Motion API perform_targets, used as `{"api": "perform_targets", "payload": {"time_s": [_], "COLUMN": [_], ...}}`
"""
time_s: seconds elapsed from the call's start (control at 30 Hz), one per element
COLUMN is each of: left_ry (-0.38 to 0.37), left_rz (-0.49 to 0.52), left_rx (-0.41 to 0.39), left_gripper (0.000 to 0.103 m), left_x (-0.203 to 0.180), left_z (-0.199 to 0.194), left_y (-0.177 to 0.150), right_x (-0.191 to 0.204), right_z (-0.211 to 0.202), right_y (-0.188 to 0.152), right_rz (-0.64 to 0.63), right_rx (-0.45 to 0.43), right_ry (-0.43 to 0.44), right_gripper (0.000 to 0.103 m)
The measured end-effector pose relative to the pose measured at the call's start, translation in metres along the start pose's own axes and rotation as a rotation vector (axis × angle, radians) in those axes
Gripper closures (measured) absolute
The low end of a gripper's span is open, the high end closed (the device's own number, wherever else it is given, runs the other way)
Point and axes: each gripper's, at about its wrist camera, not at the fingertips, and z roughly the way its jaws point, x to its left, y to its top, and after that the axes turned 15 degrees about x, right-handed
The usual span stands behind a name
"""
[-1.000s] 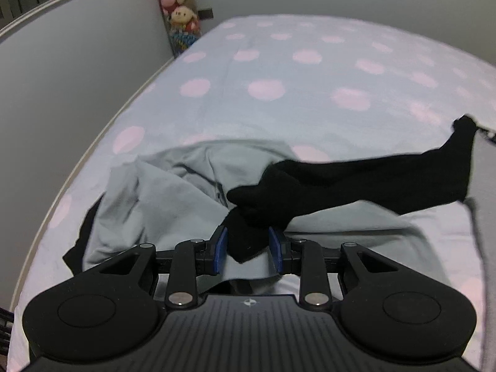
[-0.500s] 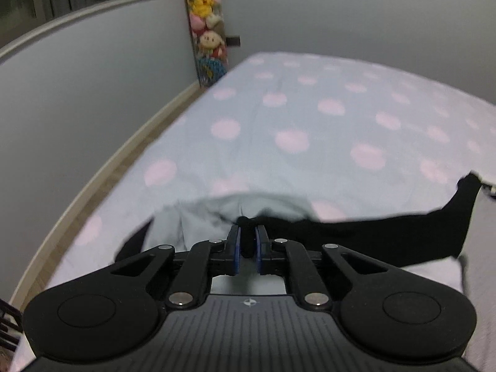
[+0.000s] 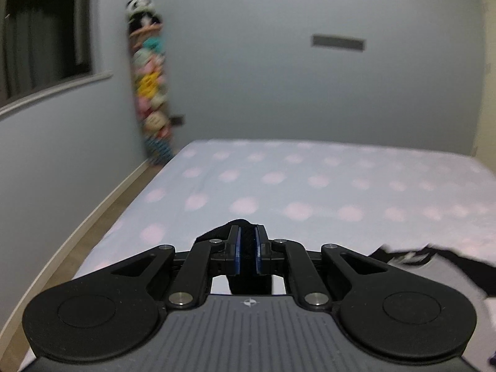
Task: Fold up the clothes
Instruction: 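Grasp the black sleeve with the left gripper, lift it and lay it across the body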
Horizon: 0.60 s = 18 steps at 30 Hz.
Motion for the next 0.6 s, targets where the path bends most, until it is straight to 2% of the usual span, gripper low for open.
{"api": "perform_targets", "payload": {"time_s": [0.17, 0.4, 0.5, 0.6], "left_ry": [-0.127, -0.335, -0.418, -0.474], "left_rz": [0.041, 0.136, 0.178, 0.223], "left_rx": [-0.088, -0.155, -0.145, -0.081], "left_gripper": [0.096, 0.096, 0.096, 0.096], "left_x": [-0.061, -0.148, -0.187, -0.226], "left_z": [-0.006, -0.006, 0.007, 0.039], "left_y": [0.034, 0.051, 0.05, 0.039], "right_x": [0.002, -0.004, -0.009, -0.016], "right_z": [-0.004, 0.009, 0.02, 0.029], "right_y": [0.027, 0.098, 0.125, 0.138], "right_rz": [-0.091, -0.125, -0.117, -0.098], "right_rx": [0.004, -0.004, 0.001, -0.012], "right_ry": [-0.071, -0.15, -0.156, -0.139], "right_gripper": [0.05, 0.05, 0.05, 0.05]}}
